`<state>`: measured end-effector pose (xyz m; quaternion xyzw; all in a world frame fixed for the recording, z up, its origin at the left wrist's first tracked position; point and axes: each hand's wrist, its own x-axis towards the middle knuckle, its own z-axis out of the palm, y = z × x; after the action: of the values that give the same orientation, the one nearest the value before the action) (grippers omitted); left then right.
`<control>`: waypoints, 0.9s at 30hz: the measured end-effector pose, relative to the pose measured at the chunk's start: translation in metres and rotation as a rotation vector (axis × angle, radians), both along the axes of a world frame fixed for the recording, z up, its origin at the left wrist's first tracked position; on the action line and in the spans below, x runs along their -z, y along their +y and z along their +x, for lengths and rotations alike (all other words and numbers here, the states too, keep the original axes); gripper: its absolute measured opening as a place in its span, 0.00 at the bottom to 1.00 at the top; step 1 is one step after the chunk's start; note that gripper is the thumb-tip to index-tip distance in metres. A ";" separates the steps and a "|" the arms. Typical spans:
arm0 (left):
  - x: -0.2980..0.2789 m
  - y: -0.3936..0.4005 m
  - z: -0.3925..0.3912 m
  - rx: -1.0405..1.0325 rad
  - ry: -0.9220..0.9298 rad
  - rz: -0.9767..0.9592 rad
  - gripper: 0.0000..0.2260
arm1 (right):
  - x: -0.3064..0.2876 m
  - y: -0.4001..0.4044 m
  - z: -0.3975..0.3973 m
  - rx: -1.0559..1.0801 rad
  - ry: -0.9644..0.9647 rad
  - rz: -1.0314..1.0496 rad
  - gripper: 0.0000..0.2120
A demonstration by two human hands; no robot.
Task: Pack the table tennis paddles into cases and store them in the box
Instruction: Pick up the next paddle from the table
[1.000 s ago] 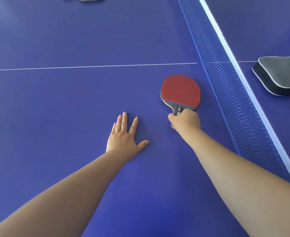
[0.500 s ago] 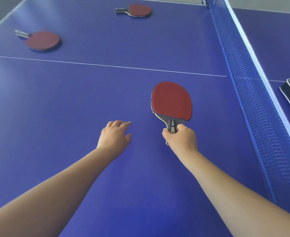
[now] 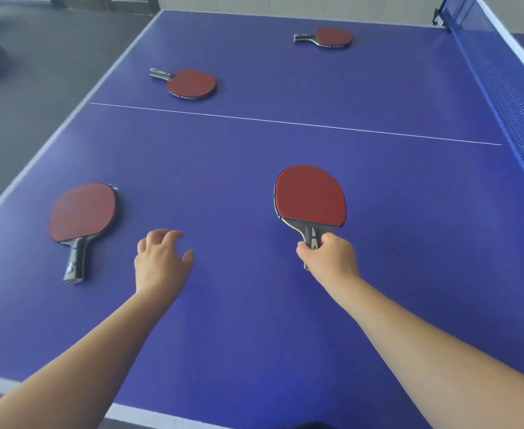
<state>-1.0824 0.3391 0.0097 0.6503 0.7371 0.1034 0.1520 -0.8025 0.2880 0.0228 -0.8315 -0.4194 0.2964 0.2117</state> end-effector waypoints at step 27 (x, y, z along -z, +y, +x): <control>0.031 0.065 -0.188 -0.436 -0.344 -0.384 0.08 | 0.009 0.031 -0.144 -0.083 -0.101 -0.035 0.15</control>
<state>-1.2702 0.4036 -0.0208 0.4101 0.8283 0.1012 0.3681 -0.9468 0.3188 0.0142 -0.8307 -0.4585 0.2702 0.1632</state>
